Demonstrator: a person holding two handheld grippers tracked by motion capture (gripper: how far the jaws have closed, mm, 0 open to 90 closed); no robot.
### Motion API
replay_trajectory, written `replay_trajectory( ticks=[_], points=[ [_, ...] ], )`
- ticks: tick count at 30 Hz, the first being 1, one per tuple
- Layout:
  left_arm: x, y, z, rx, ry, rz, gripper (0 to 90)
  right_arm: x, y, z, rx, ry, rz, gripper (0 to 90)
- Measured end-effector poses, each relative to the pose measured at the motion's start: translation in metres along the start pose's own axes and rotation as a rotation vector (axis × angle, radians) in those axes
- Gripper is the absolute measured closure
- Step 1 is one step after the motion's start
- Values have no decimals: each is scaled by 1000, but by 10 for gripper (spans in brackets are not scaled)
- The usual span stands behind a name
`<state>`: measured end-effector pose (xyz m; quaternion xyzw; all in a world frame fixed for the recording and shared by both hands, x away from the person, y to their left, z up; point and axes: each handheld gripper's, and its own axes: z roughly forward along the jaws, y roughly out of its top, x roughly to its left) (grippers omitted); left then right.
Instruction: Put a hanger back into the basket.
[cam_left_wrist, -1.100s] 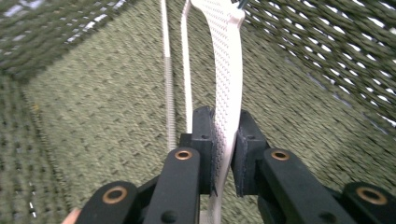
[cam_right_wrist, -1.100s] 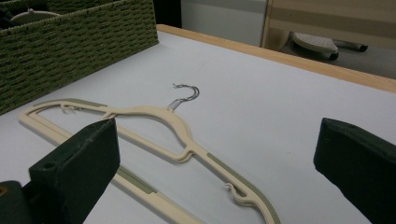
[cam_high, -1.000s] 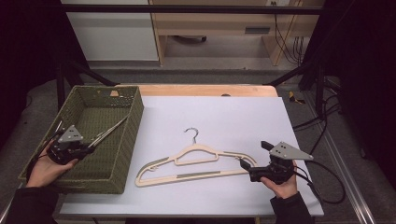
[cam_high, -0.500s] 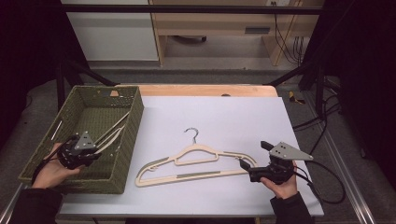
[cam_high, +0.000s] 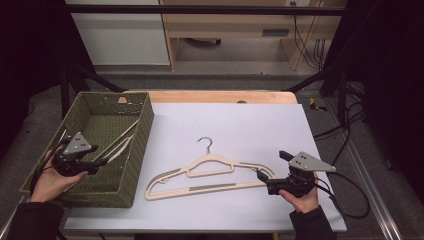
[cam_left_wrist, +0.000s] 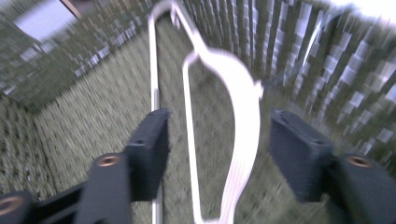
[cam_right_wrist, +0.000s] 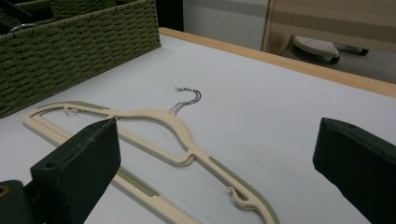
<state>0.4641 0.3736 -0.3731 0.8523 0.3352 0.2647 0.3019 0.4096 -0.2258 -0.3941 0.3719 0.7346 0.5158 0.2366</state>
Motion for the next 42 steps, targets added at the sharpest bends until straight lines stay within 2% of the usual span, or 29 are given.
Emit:
replay_trajectory(
  ticks=[1, 2, 3, 6, 9, 10, 11, 12, 14, 15, 16, 19, 21, 22, 23, 27, 28, 29, 31, 36, 38, 42],
  points=[
    [-1, 5, -7, -70, -1, -38, 325, 0, 0, 0, -3, 2, 3, 18],
    [-1, 8, -12, -89, -3, -43, 303, 0, 1, 0, -4, 2, 3, 19],
    [-3, 11, -15, -142, -5, -84, 284, 0, 1, 1, -5, 3, 5, 20],
    [-8, 21, -24, -215, -16, -128, 220, 0, 1, 1, -3, 7, 3, 22],
    [-18, 30, -30, -275, -36, -152, 178, 0, 2, 2, -4, 8, 8, 25],
    [-18, 30, -30, -275, -36, -152, 166, 0, 2, 3, -3, 8, 6, 26],
    [-23, 34, -32, -292, -43, -157, 166, 0, 2, 3, -3, 8, 6, 26],
    [-34, 41, -34, -320, -59, -155, 147, 1, 3, 4, -1, 10, 4, 26],
    [-44, 47, -34, -345, -73, -152, 136, 1, 3, 6, 2, 13, 3, 27],
    [-44, 47, -34, -345, -73, -152, 131, 1, 3, 7, 1, 13, 4, 27],
    [-54, 54, -33, -360, -91, -146, 127, 1, 4, 7, 5, 18, 0, 27],
    [-65, 60, -29, -376, -107, -143, 118, 1, 4, 8, 4, 15, 3, 27],
    [-81, 69, -22, -381, -140, -133, 114, 1, 4, 8, 4, 15, 6, 27],
    [-81, 69, -22, -381, -140, -133, 113, 1, 4, 8, 4, 15, 6, 27],
    [-92, 74, -17, -384, -158, -126, 112, 0, 5, 8, 4, 14, 7, 27],
    [-112, 80, -5, -392, -208, -122, 112, 0, 5, 8, 0, 13, 8, 30],
    [-112, 80, -5, -392, -208, -122, 112, 0, 5, 8, 0, 13, 8, 30],
    [-120, 81, 1, -391, -215, -117, 112, 0, 5, 9, 7, 17, 3, 31],
    [-127, 81, 6, -399, -236, -131, 112, 1, 6, 11, 8, 17, 6, 33],
    [-138, 77, 16, -407, -252, -138, 117, 4, 10, 20, 14, 23, 6, 35],
    [-145, 75, 25, -383, -272, -141, 121, 6, 12, 25, 16, 28, 6, 36],
    [-149, 73, 33, -366, -283, -143, 124, 7, 14, 31, 21, 31, 3, 38]
  ],
)
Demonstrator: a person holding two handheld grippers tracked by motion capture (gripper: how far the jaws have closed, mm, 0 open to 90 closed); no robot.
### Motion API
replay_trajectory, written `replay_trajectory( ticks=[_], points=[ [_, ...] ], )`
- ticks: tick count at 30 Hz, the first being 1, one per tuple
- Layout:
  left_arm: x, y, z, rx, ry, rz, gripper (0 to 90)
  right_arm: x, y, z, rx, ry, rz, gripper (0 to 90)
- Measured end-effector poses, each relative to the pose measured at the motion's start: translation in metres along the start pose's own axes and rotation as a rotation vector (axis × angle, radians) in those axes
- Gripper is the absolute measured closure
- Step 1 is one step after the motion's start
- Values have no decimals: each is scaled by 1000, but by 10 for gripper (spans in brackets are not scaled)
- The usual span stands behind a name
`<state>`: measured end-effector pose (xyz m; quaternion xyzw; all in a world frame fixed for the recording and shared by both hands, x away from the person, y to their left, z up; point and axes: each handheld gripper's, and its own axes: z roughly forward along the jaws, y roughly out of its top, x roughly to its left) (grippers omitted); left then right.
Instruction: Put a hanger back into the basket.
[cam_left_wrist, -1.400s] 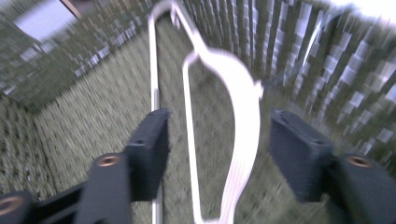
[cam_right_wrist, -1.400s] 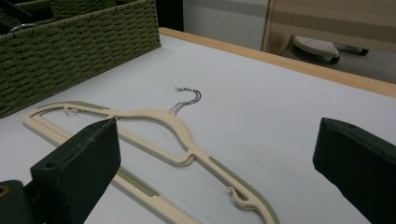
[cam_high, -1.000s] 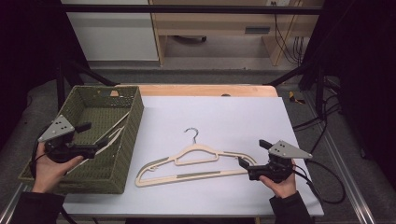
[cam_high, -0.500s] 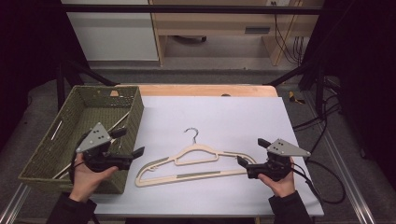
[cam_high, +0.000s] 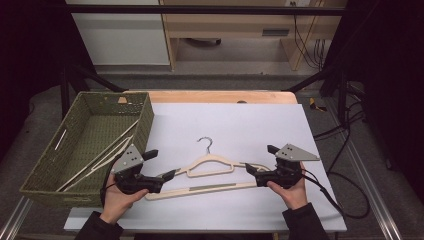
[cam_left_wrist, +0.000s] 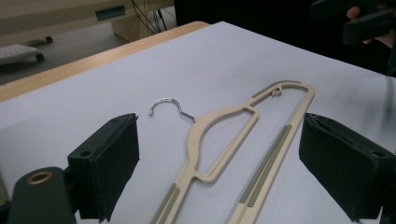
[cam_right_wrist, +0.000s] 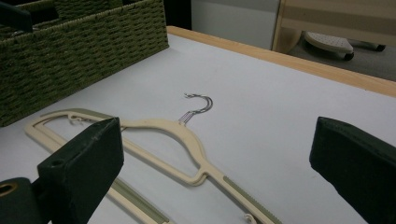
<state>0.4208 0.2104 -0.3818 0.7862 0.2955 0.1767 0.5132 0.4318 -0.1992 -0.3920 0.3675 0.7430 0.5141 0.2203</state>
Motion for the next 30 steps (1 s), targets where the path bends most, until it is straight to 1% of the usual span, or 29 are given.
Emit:
replay_trajectory(
  ticks=[1, 2, 4, 5, 6, 7, 8, 9, 11, 12, 13, 14, 15, 16, 17, 18, 19, 20, 21, 22, 23, 24, 25, 26, 29, 30],
  points=[
    [-1, -3, 5, 17, -6, -2, 128, 1, 1, 3, 5, 4, 0, 38],
    [-1, -3, 5, 17, -6, -2, 130, 1, 1, 3, 5, 4, 0, 38],
    [-1, -6, 10, 36, -11, -1, 133, 2, 2, 5, 11, 6, -6, 38],
    [-1, -8, 16, 63, -18, 3, 143, 3, 3, 7, 7, 11, -9, 38],
    [-1, -8, 16, 63, -18, 3, 145, 3, 3, 7, 7, 11, -9, 38],
    [-1, -9, 18, 76, -21, 5, 148, 3, 3, 7, 10, 13, -10, 38],
    [-1, -11, 25, 100, -27, 9, 151, 3, 3, 7, 10, 11, -15, 38],
    [0, -12, 28, 113, -27, 7, 153, 3, 3, 6, 10, 3, -7, 38],
    [1, -15, 35, 138, -24, 2, 168, 3, 3, 6, 11, 2, -7, 38],
    [1, -15, 35, 138, -24, 2, 169, 3, 3, 5, 11, 3, -11, 38],
    [3, -18, 41, 164, -19, 2, 173, 4, 2, 5, 11, -1, -10, 38],
    [3, -18, 41, 164, -19, 2, 175, 4, 2, 5, 12, 0, -14, 38],
    [6, -21, 47, 187, -9, -8, 176, 4, 2, 4, 12, 0, -12, 37],
    [8, -23, 50, 201, -4, -14, 179, 4, 2, 4, 14, -1, -14, 36],
    [10, -25, 52, 212, 1, -22, 182, 4, 2, 3, 13, -2, -15, 36],
    [10, -25, 52, 212, 1, -22, 186, 4, 2, 3, 13, -2, -15, 36],
    [12, -27, 55, 218, 3, -35, 194, 3, 2, 2, 8, 0, -15, 36],
    [16, -30, 59, 237, 17, -44, 202, 3, 2, 1, 6, -1, -13, 36],
    [17, -32, 61, 252, 30, -42, 209, 3, 2, 0, 7, -3, -14, 36],
    [17, -32, 61, 252, 30, -42, 213, 3, 2, 0, 7, -3, -14, 36],
    [18, -34, 63, 271, 49, -31, 223, 3, 2, -1, 5, -5, -12, 37],
    [18, -34, 63, 271, 49, -31, 236, 3, 2, -1, 5, -5, -12, 37],
    [19, -37, 66, 285, 54, -29, 251, 3, 2, -3, 0, -3, -15, 37],
    [19, -37, 66, 285, 54, -29, 265, 3, 2, -3, 0, -3, -15, 37],
    [21, -41, 71, 313, 64, -27, 323, 3, 2, -3, 2, -2, -17, 38],
    [21, -41, 71, 313, 64, -27, 338, 2, 2, -3, 2, 1, -18, 38]
  ],
)
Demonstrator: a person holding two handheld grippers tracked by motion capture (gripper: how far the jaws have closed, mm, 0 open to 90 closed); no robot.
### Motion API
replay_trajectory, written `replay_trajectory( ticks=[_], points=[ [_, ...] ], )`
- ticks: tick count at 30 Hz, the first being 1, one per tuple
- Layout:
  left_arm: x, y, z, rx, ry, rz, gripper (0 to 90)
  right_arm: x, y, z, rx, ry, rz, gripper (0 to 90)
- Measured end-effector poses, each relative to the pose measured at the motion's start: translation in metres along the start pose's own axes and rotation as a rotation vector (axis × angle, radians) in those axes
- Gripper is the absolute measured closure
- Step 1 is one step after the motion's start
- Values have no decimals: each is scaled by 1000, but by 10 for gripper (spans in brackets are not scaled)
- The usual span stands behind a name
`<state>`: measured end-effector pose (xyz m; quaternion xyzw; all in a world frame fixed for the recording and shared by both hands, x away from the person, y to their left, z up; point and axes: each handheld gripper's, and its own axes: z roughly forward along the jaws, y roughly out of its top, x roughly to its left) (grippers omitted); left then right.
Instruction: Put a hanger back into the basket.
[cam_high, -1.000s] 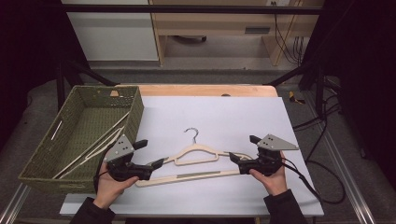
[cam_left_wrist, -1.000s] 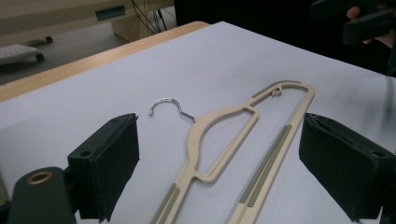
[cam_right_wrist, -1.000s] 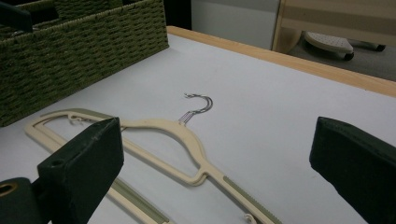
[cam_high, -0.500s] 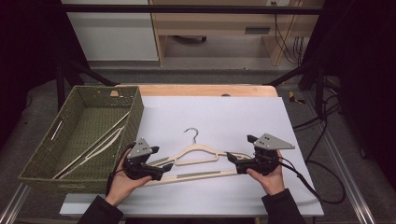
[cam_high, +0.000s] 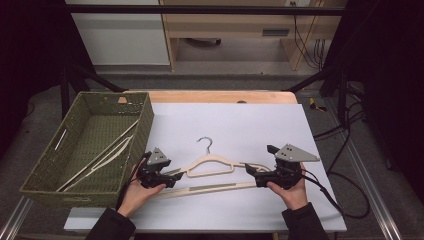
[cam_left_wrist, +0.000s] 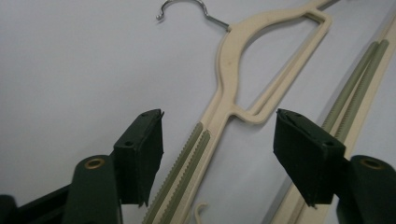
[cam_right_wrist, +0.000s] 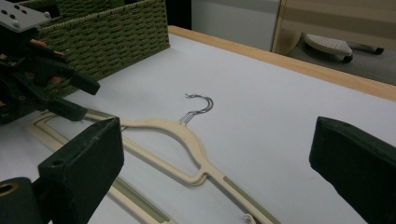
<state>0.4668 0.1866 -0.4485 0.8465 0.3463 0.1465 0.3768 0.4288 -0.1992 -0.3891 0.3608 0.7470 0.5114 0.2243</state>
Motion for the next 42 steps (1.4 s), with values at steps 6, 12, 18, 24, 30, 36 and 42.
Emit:
replay_trajectory(
  ticks=[6, 12, 18, 24, 30, 36, 42],
  points=[
    [1, -5, 9, 59, -3, 16, 464, 0, 0, -1, 0, -1, 4, 38],
    [1, -7, 17, 105, 1, 25, 584, 0, 0, -1, 0, 0, 3, 39],
    [2, -9, 17, 111, 38, 40, 713, 0, 0, 0, 2, 2, 2, 39],
    [-1, -8, 15, 133, 19, 72, 752, 0, -1, 0, 4, 4, 1, 39],
    [-5, -9, 15, 133, -34, 97, 768, 0, 0, -1, 6, 7, 0, 40],
    [-4, -13, 14, 158, -25, 87, 665, -1, 0, -3, 1, 8, 0, 41],
    [-4, -15, 14, 150, -29, 61, 708, 0, 0, -1, 6, 10, 3, 42]
  ],
)
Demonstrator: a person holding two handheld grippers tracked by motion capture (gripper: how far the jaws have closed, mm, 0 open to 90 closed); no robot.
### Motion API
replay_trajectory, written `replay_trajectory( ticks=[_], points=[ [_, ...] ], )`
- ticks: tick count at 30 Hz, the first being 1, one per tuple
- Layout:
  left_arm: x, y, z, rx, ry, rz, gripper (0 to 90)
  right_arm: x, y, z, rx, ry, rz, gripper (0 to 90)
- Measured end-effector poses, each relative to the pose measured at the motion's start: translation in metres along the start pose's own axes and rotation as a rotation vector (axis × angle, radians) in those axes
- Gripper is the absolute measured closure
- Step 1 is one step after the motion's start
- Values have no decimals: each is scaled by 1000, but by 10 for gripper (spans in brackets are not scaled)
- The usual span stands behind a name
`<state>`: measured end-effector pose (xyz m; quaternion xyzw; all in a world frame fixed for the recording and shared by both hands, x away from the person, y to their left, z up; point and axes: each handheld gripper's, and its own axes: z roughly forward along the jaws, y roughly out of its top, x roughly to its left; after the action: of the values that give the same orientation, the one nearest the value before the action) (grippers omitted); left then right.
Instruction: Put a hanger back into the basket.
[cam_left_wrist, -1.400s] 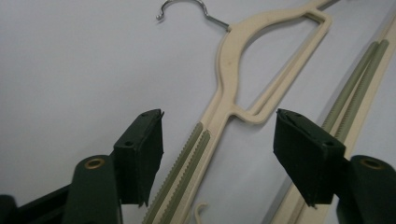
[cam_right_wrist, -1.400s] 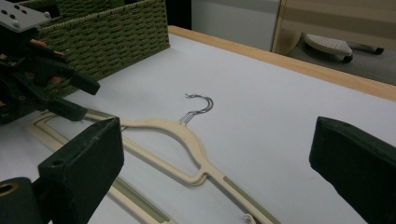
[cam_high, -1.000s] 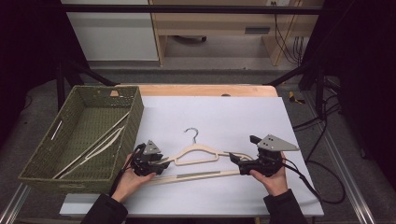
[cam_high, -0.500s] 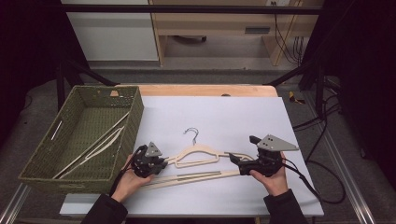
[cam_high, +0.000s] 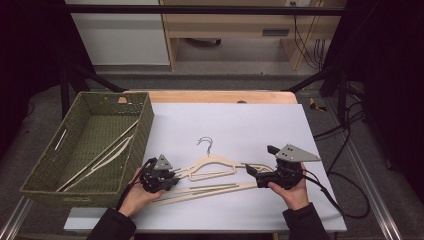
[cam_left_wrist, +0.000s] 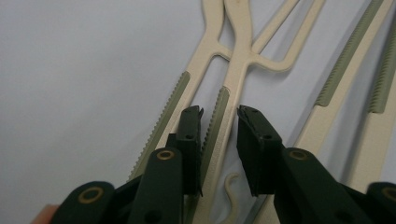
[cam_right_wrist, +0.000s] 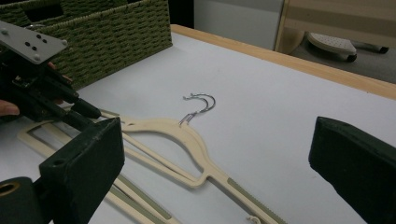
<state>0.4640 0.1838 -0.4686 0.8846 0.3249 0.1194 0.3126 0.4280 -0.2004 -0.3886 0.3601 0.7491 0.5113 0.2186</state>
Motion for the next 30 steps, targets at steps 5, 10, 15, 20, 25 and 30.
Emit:
replay_trajectory(
  ticks=[5, 10, 15, 20, 25, 30],
  points=[
    [-1, 1, 0, 3, 1, 1, 741, 0, -1, 3, 3, 4, -1, 42],
    [-9, 2, -3, 14, -69, 38, 792, 1, -2, 12, 25, 20, 8, 44],
    [-17, 4, -7, -1, -35, 56, 793, 5, 0, 21, 45, 38, 0, 48],
    [-24, 7, -19, -47, -13, 39, 795, 9, 2, 33, 58, 52, -5, 58],
    [-34, 12, -33, -74, 14, 46, 795, 15, 8, 49, 66, 69, -1, 65],
    [-42, 16, -45, -108, 37, 44, 795, 21, 14, 66, 67, 84, 7, 78]
  ],
)
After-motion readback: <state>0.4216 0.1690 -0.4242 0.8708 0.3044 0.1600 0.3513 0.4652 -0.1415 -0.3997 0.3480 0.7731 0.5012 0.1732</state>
